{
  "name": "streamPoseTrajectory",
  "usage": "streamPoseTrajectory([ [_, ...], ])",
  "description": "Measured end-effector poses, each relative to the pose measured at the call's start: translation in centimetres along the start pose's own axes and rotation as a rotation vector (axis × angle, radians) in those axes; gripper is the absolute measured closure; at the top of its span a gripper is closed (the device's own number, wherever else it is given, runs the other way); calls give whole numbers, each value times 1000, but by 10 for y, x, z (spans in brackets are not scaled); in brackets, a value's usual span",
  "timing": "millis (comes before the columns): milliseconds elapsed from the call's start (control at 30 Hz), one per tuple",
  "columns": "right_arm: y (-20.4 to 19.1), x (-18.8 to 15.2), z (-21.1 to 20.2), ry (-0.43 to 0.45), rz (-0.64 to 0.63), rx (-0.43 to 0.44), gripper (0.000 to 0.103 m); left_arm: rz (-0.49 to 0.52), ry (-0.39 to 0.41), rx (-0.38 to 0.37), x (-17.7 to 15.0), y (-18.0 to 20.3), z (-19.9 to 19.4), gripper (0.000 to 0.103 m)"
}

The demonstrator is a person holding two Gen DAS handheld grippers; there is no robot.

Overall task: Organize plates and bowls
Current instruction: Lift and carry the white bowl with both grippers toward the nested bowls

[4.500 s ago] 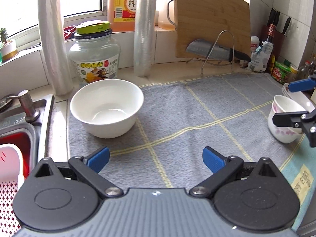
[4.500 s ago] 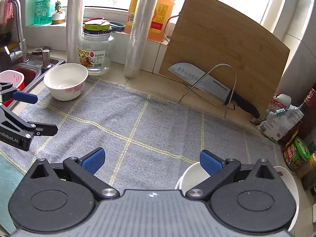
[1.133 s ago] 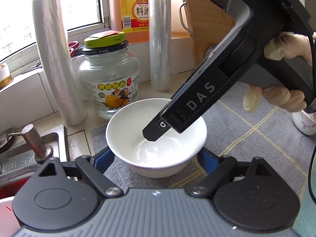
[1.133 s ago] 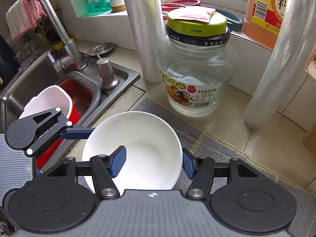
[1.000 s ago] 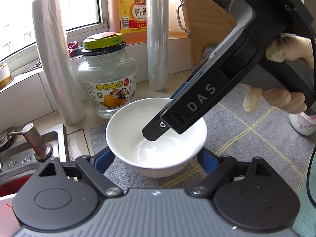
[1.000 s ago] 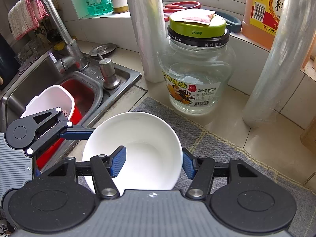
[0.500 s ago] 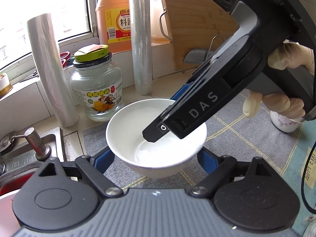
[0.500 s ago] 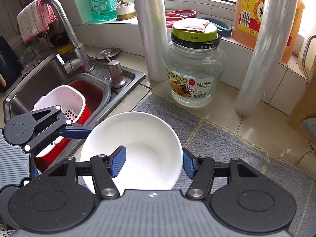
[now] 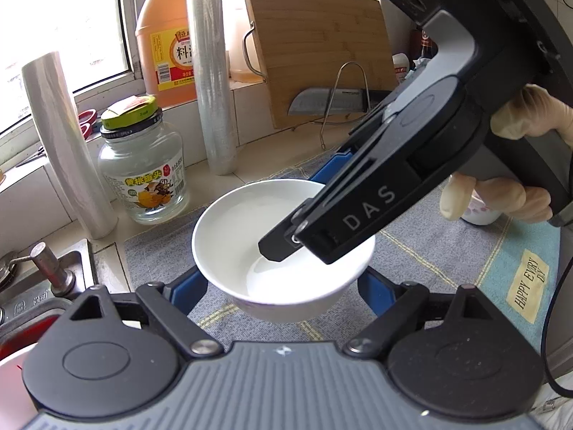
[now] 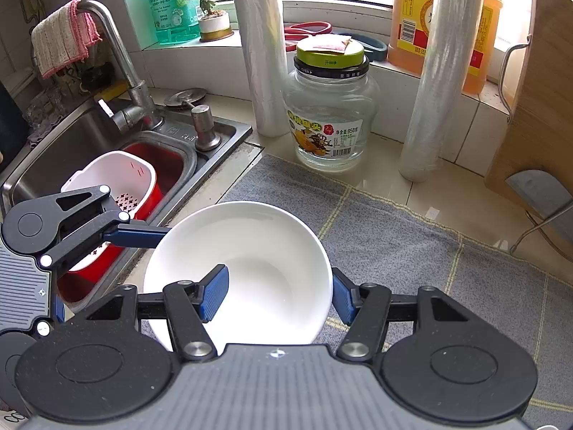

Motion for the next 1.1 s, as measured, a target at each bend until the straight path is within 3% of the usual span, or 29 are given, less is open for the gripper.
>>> streamPoseTrajectory([
  [567,44,-45,-61,65,31,-26,36,75,19,5,30,77,-6,13],
  [1100,115,-101,-116,116,156,-142,36,187,58,-99,72,162,14,13],
])
Point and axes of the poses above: each gripper's, at about its wrist camera, not at the fingertips, and z roughly the way its jaws point, y to its right, x to its top, the point moved 5 cm from there along z, roughly the way its jaws point, and after that the axes turned 6 degrees about -y, right-handed, at the moved point
